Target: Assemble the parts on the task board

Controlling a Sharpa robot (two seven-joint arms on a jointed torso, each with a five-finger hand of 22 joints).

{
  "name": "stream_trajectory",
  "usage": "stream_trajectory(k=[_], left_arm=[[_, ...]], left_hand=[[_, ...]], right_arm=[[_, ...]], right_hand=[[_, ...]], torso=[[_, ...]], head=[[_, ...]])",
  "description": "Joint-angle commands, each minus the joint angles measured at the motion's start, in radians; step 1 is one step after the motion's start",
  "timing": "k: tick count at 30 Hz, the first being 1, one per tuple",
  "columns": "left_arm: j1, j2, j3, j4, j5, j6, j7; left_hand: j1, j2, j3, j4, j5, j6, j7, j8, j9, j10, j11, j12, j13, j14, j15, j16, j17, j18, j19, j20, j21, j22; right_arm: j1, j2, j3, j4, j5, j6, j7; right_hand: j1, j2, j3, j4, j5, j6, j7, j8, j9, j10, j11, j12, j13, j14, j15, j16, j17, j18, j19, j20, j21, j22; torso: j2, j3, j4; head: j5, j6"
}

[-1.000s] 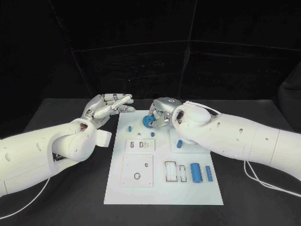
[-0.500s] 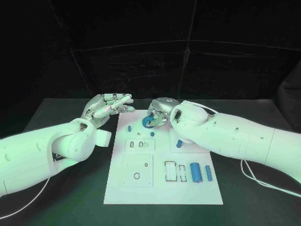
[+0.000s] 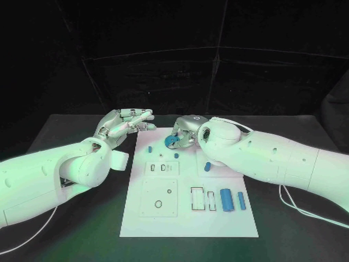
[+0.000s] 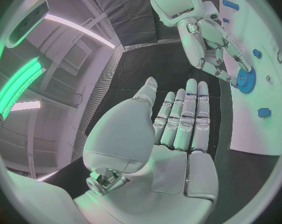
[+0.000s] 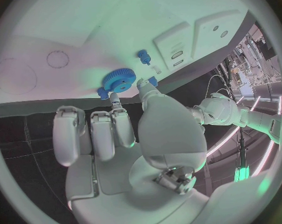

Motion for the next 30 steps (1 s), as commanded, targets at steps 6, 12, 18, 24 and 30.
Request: stream_trajectory(k=[6,12,18,24,30], left_arm=[[0.002,-0.004,0.001,-0.001,-0.004,0.013,0.003],[0.002,-0.009,0.001,-0.006,-0.004,0.013,0.004],[0.002,-0.011,0.001,-0.007,-0.004,0.014,0.004],[0.002,-0.006,0.001,-0.011,-0.004,0.019,0.004],[0.001,0.002,0.001,-0.017,-0.004,0.023,0.003]], left_hand=[[0.002,0.011,0.000,-0.006,-0.005,-0.003,0.005,-0.004,-0.001,-0.007,0.002,-0.004,-0.002,0.002,0.003,-0.005,0.001,0.006,0.005,0.000,-0.007,-0.001],[0.002,0.011,0.001,-0.007,-0.005,-0.003,0.005,-0.005,-0.001,-0.007,0.002,-0.005,-0.002,0.001,0.003,-0.005,0.001,0.006,0.005,0.001,-0.007,-0.002],[0.002,0.012,0.001,-0.009,-0.005,0.000,0.004,-0.004,-0.001,-0.004,0.002,-0.004,-0.001,0.000,0.003,-0.008,0.001,0.006,0.004,0.001,-0.009,-0.003],[0.001,0.013,0.002,-0.010,-0.005,0.002,0.003,-0.003,0.000,-0.001,0.001,-0.003,-0.001,-0.001,0.003,-0.010,0.001,0.005,0.003,0.001,-0.010,-0.004],[0.001,0.013,0.002,-0.010,-0.005,0.002,0.003,-0.003,0.000,-0.001,0.001,-0.003,-0.001,-0.001,0.003,-0.010,0.001,0.005,0.003,0.001,-0.010,-0.004]], right_arm=[[0.001,-0.078,-0.001,0.064,0.095,-0.225,0.135],[0.001,-0.205,-0.001,0.141,0.261,-0.260,0.325],[0.002,-0.340,-0.002,0.157,0.406,-0.210,0.409],[0.001,-0.395,-0.002,0.135,0.450,-0.184,0.437],[-0.006,-0.405,-0.002,0.089,0.463,-0.148,0.443]], right_hand=[[0.047,0.010,0.006,-0.019,0.058,0.020,-0.005,0.008,0.001,0.024,-0.001,0.006,0.158,0.078,0.001,0.003,0.143,-0.014,0.019,0.000,0.008,0.073],[0.081,0.005,0.008,-0.046,0.076,0.025,-0.006,0.008,0.001,0.013,-0.003,-0.009,0.146,0.075,0.000,-0.002,0.132,-0.012,0.013,-0.001,0.003,0.063],[0.128,-0.012,0.006,-0.087,0.077,0.035,-0.008,0.008,0.000,0.008,-0.005,-0.017,0.141,0.075,-0.002,-0.003,0.132,-0.011,0.008,-0.003,-0.001,0.056],[0.151,-0.022,0.000,-0.109,0.067,0.034,-0.008,0.005,-0.001,0.006,-0.005,-0.022,0.137,0.075,-0.002,-0.003,0.134,-0.011,0.006,-0.003,-0.002,0.055],[0.158,-0.027,-0.005,-0.117,0.059,0.033,-0.007,0.004,-0.001,0.005,-0.004,-0.023,0.136,0.075,-0.002,-0.002,0.136,-0.010,0.005,-0.002,-0.003,0.052]], torso=[[-0.001,0.0017,-0.0045],[-0.003,0.0032,-0.0136],[-0.005,0.0057,-0.0273],[-0.004,0.0124,-0.0358],[-0.004,0.0113,-0.0314]], head=[[-0.002,0.009],[-0.006,0.013],[-0.008,0.019],[-0.006,0.022],[-0.014,0.020]])
